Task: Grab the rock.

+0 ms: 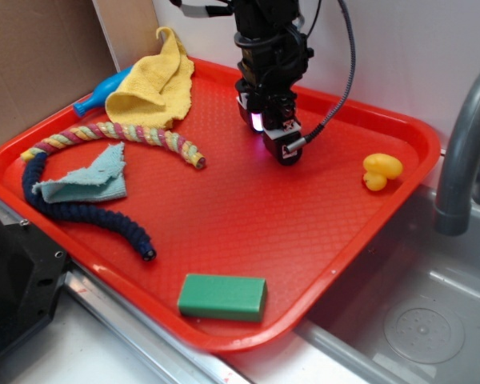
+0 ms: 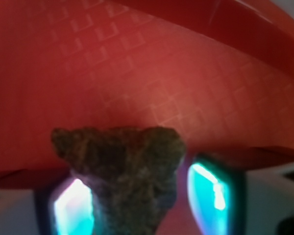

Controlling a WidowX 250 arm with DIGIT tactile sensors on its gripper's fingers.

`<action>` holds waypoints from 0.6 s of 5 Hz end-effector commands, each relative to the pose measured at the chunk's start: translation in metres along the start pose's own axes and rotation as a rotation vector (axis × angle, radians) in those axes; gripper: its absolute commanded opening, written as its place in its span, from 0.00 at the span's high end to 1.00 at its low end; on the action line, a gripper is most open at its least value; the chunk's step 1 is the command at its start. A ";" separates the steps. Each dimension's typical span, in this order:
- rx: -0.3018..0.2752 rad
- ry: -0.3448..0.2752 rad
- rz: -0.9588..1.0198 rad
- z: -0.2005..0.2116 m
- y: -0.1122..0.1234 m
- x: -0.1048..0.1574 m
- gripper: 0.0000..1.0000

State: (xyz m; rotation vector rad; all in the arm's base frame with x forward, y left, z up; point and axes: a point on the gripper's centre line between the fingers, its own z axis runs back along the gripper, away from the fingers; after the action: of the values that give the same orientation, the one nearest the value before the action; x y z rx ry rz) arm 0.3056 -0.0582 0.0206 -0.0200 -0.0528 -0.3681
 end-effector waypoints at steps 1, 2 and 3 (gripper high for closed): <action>0.049 -0.053 0.015 0.048 -0.001 -0.006 1.00; 0.073 -0.055 0.146 0.100 -0.003 -0.046 1.00; -0.044 -0.088 0.188 0.150 -0.015 -0.075 1.00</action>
State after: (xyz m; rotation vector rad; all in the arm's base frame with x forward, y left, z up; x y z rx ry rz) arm 0.2181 -0.0449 0.1536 -0.0774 -0.0578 -0.1871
